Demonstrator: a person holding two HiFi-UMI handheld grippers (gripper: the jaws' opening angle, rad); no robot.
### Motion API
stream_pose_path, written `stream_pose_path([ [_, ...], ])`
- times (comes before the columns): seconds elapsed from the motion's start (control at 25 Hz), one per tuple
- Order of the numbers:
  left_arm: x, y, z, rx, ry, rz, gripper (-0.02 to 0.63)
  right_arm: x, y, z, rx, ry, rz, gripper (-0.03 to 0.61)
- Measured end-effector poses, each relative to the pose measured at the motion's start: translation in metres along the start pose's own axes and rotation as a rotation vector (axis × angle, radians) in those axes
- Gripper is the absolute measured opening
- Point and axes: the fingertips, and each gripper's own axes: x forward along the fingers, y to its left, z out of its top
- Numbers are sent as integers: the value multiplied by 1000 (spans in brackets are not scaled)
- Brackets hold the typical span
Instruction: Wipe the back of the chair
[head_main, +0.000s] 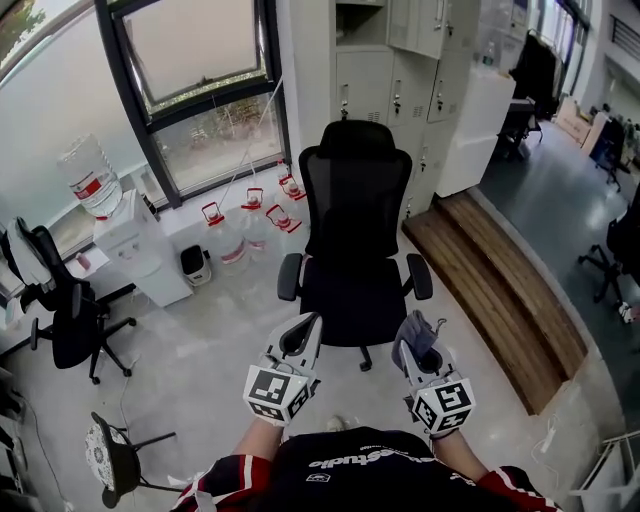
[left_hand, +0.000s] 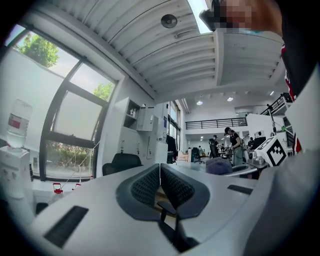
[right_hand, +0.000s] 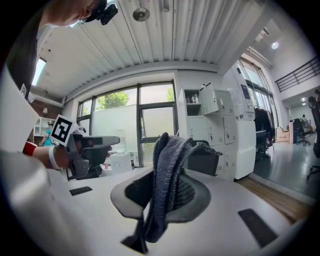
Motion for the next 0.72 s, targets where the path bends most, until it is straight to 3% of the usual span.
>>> stream_pose_path([
  [0.36, 60, 38, -11, -42, 17, -27, 26, 53, -40, 1, 10, 36, -47, 71],
  [0.56, 100, 50, -19, -7, 52, -20, 26, 91, -68, 3, 11, 42, -27, 71],
  [0.72, 144, 65, -22, -33, 63, -9, 26, 131, -102, 7, 29, 28, -4, 71],
])
